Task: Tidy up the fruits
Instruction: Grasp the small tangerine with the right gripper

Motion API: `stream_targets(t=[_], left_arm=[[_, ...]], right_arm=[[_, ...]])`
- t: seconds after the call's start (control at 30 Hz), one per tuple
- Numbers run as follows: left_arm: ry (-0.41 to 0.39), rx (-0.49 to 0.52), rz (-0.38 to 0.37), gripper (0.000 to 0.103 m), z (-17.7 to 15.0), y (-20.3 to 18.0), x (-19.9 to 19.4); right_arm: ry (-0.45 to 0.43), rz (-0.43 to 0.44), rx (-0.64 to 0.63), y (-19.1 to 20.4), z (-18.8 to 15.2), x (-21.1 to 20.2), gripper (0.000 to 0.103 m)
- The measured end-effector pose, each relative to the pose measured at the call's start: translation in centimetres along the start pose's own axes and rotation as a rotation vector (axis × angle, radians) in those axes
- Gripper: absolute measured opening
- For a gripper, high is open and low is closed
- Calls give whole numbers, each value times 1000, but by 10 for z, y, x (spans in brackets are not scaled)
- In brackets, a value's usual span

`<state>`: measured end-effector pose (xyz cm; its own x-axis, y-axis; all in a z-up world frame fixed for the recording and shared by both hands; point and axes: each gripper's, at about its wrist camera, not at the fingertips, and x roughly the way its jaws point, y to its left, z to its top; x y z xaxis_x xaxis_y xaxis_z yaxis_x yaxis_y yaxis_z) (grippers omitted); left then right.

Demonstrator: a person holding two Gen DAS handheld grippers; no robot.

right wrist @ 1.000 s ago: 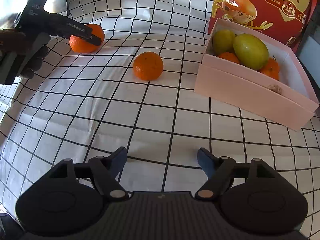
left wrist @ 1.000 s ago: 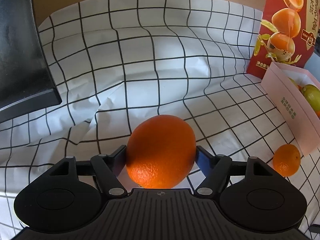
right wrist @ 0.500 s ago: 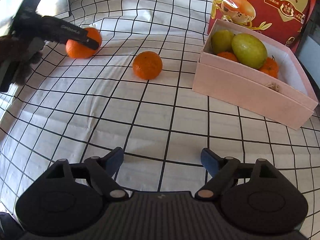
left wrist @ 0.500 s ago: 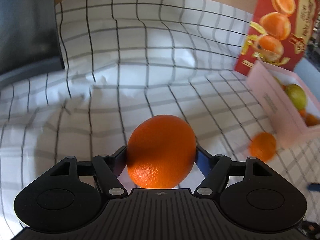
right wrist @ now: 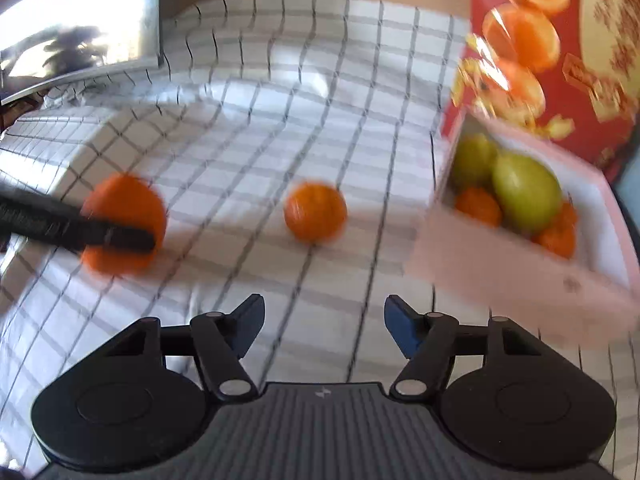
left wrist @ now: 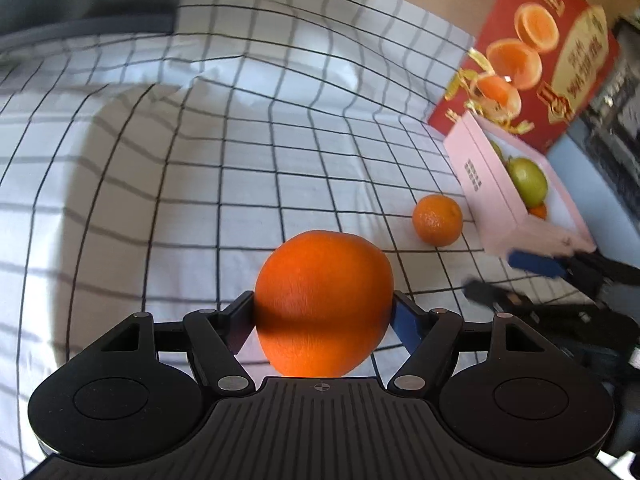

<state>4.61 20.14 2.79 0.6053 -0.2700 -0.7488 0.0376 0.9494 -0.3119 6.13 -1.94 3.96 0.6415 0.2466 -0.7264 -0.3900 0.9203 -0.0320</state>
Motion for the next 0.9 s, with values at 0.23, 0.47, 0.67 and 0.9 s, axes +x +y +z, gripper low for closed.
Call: stream_targets(t=[0.23, 0.47, 0.67, 0.9], left_arm=[[-9, -15, 13, 77, -7, -3, -6], [-13, -32, 12, 77, -7, -1, -5], [-3, 40, 34, 77, -3, -11, -1], [12, 170, 32, 76, -4, -30, 3]], right_arm=[[-34, -13, -62, 11, 35, 43, 67], [35, 7, -18, 9, 45, 74, 47], [54, 32, 21, 0, 32, 54, 46], [72, 5, 68, -22, -10, 7, 46]])
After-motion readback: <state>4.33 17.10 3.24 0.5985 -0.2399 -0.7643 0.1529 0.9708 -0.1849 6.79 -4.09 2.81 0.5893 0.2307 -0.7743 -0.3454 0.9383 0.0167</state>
